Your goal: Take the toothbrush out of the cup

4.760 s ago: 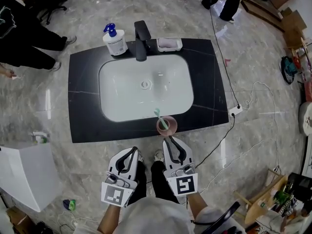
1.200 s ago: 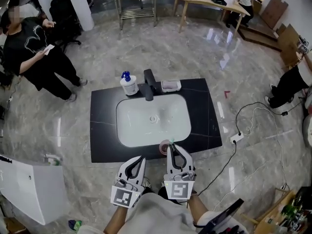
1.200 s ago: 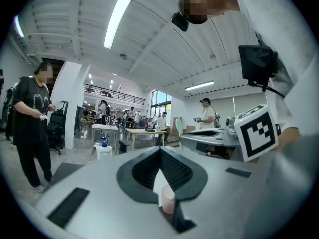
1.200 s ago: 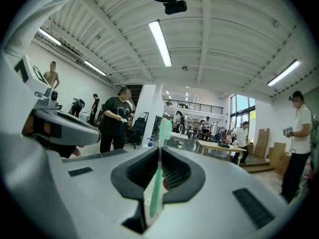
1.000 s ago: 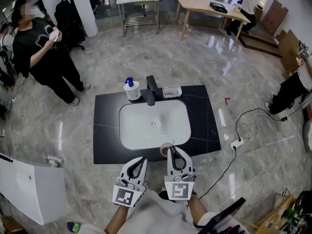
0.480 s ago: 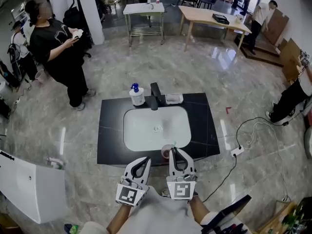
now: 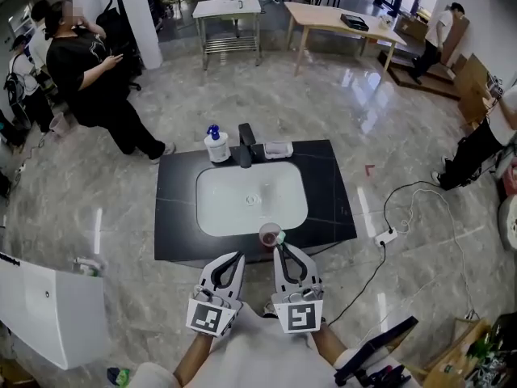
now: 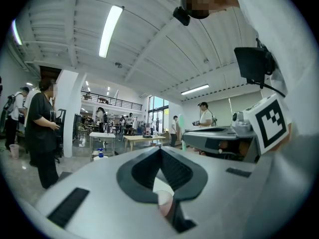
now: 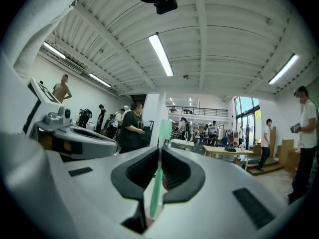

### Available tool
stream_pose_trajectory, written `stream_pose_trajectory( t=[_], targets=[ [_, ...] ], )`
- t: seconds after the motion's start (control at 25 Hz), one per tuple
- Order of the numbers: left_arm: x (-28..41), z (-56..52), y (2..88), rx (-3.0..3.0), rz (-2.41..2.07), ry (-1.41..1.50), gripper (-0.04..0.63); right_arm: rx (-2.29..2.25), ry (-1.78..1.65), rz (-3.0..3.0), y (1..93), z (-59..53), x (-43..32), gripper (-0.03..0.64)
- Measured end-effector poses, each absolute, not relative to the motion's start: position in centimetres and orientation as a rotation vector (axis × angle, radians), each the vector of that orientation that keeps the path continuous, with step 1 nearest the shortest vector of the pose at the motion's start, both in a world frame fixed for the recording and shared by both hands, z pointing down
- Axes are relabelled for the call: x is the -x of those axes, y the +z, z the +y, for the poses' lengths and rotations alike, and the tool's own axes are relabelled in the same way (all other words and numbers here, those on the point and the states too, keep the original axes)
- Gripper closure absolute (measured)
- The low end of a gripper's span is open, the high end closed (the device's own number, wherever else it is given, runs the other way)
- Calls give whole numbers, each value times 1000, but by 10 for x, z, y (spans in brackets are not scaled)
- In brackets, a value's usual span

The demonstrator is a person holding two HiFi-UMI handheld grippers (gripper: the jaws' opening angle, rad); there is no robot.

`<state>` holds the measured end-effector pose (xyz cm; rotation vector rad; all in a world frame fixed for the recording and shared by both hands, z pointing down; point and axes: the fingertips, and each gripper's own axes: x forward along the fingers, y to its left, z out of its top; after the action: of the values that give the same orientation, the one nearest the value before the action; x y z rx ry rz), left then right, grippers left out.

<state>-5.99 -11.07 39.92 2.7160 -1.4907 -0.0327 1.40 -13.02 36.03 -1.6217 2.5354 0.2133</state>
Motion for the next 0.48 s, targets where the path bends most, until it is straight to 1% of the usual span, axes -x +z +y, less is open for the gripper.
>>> stream_pose_trajectory(
  t=[0.16,0.48],
  targets=[
    [58,-102,404,-2750,-1465,25,600,1618,146,2550,365,-108,-16,589],
    [49,-89,398,-2752,-1427,-41,600,1589,92,2583,368,-78,-16,589]
  ],
)
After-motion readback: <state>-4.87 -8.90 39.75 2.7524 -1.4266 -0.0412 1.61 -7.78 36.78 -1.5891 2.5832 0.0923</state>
